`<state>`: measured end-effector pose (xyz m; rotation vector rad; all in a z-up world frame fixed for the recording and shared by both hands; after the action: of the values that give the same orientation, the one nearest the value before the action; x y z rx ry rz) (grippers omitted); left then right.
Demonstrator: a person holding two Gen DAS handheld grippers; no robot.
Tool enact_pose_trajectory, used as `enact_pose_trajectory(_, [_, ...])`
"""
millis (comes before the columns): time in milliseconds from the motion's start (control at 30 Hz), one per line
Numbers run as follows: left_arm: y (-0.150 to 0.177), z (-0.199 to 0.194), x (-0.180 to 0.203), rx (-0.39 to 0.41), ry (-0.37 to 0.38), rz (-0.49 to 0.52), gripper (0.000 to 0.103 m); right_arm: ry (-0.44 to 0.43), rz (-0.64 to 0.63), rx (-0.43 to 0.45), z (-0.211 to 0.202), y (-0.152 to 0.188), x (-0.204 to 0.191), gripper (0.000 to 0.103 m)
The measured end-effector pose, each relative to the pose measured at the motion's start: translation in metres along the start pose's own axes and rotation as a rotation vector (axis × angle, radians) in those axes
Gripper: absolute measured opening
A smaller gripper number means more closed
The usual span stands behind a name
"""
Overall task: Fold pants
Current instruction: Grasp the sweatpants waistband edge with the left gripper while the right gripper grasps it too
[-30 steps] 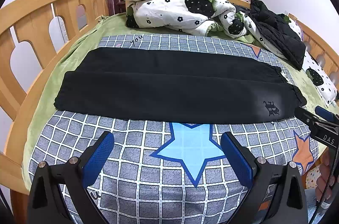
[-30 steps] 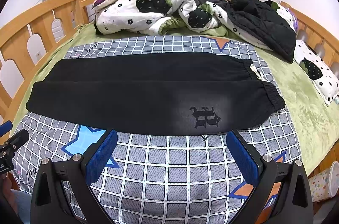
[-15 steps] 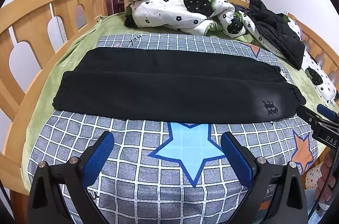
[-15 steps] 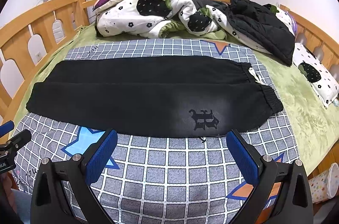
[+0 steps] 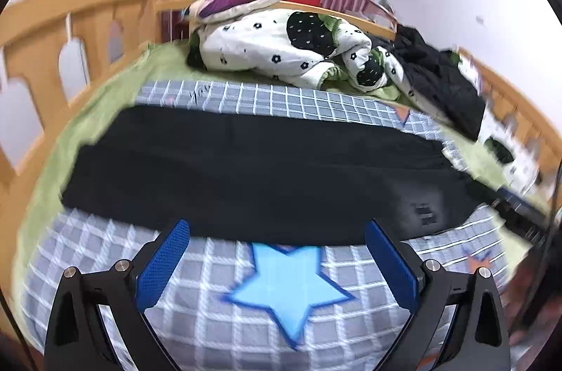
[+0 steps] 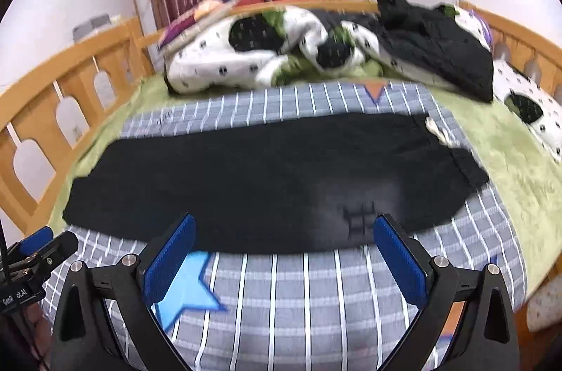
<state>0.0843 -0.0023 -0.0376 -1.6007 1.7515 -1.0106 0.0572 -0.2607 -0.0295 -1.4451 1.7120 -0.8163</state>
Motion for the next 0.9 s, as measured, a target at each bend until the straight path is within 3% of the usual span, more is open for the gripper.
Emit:
enact_pose_trajectory(100, [-0.009, 0.012, -0.02, 0.013, -0.07, 0.053, 0.101, 0.009, -0.018, -0.016, 0.012, -0.015, 0.015, 0.098])
enact_pose_trajectory(233, [0.004, 0.042, -0.071, -0.034, -0.042, -0.072, 0.101, 0.053, -0.035, -0.028, 0.035, -0.02, 0.062, 0.098])
enact_pose_trajectory(300, [0.023, 0.06, -0.096, -0.073, -0.049, -0.132, 0.1, 0.055, -0.01, -0.089, 0.059, -0.003, 0.094, 0.097])
enact_pose_trajectory(367, [0.046, 0.078, -0.12, -0.116, -0.051, -0.196, 0.1, 0.044, 0.033, -0.132, 0.075, 0.018, 0.119, 0.081])
enact_pose_trajectory(600, [0.111, 0.12, -0.206, -0.162, -0.012, -0.576, 0.095, 0.004, 0.303, -0.179, 0.105, 0.09, 0.197, 0.076])
enact_pose_trajectory(767, [0.11, 0.137, -0.221, -0.107, 0.0, -0.627, 0.092, -0.028, 0.404, -0.183, 0.124, 0.115, 0.21, 0.076])
enact_pose_trajectory(867, [0.106, 0.15, -0.225, -0.107, -0.058, -0.631, 0.077, -0.032, 0.447, -0.14, 0.136, 0.108, 0.213, 0.076])
enact_pose_trajectory(900, [0.105, 0.153, -0.228, -0.104, -0.099, -0.621, 0.064, -0.029, 0.461, -0.136, 0.142, 0.105, 0.213, 0.076])
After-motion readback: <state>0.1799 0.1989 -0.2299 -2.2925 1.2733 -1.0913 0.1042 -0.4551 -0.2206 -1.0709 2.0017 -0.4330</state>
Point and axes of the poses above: each gripper's, at about its wrist camera, not at the fingertips, and z roughly the way its jaws point, x to its right, y to its underside, the point moved 7 cm from there along z, roughly the way its jaws point, and after that the axes turned 8 degrees about x, right-handed, at the moved point
